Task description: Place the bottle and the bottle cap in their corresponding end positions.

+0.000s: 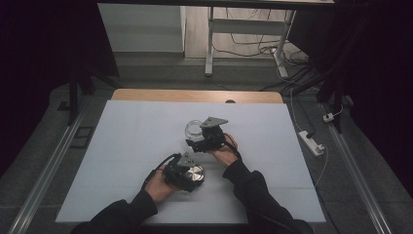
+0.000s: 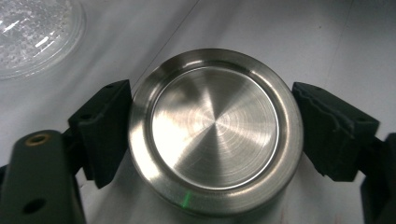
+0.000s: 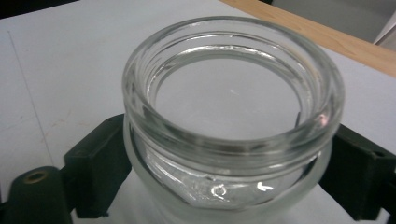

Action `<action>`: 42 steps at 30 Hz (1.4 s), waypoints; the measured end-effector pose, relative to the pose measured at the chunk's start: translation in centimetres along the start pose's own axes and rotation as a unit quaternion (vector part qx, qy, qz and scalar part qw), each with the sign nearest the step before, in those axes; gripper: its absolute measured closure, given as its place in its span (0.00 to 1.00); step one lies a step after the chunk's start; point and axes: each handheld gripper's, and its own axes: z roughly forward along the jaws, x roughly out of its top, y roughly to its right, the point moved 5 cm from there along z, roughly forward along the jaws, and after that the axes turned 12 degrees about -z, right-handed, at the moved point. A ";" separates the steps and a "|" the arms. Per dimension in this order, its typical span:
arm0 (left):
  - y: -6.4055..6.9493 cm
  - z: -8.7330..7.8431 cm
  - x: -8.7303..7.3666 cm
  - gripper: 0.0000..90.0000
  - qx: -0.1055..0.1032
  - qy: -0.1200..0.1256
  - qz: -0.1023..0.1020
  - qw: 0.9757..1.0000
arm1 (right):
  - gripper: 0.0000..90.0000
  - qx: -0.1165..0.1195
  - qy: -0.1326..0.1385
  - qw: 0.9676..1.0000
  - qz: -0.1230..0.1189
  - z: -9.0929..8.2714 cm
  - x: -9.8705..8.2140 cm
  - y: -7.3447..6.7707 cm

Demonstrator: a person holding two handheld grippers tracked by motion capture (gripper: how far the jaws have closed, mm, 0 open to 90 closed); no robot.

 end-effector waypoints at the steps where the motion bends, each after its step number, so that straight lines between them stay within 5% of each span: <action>1: 0.0 0.0 0.0 0.16 -0.003 0.000 0.000 1.000 | 0.10 0.003 -0.001 1.000 0.000 0.0 0.0 0.0; 15: -0.7 -1.1 -0.1 0.06 -0.043 0.027 -0.020 0.999 | 0.03 0.014 -0.009 1.000 0.003 -0.9 0.4 -0.1; 30: -1.5 -4.4 -0.5 0.01 -0.080 0.062 -0.040 0.994 | 0.02 0.030 -0.017 0.999 0.011 -3.3 0.9 -0.2; 42: -2.5 -5.8 -1.0 0.00 -0.065 0.076 -0.058 0.993 | 0.00 0.052 -0.037 0.998 0.015 -4.9 -0.1 -1.3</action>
